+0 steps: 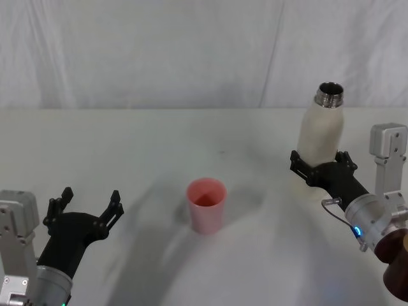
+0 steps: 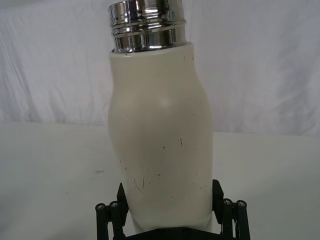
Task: Grasp the thermos with one hand and pour water into the cup lid.
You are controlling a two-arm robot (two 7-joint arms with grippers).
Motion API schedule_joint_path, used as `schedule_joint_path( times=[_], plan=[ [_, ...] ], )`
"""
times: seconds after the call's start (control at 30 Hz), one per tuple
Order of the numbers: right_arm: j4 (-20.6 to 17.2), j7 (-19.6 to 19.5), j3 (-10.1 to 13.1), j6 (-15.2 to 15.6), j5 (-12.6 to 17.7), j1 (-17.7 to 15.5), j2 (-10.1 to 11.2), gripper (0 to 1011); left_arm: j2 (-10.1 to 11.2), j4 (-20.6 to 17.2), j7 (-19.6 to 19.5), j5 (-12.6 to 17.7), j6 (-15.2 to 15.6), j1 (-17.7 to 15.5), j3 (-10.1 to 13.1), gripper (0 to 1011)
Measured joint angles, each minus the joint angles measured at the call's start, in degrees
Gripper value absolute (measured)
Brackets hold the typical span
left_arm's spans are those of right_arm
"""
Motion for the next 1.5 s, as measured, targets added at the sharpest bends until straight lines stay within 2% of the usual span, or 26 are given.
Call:
schedule_joint_path(
  times=[0.43,1.23,1.5],
  plan=[
    [-0.3,0.0,0.0,0.1,0.0,-0.2,0.1,966,0.0,0.0,0.0,0.0,0.0,0.0,0.0,1001],
    [-0.4,0.0,0.0,0.2,0.0,-0.3,0.1,961,0.0,0.0,0.0,0.0,0.0,0.0,0.0,1001],
    [-2.5,0.1,-0.3,0.5,-0.2,-1.1,0.8,961,0.0,0.0,0.0,0.0,0.0,0.0,0.0,1001]
  ],
)
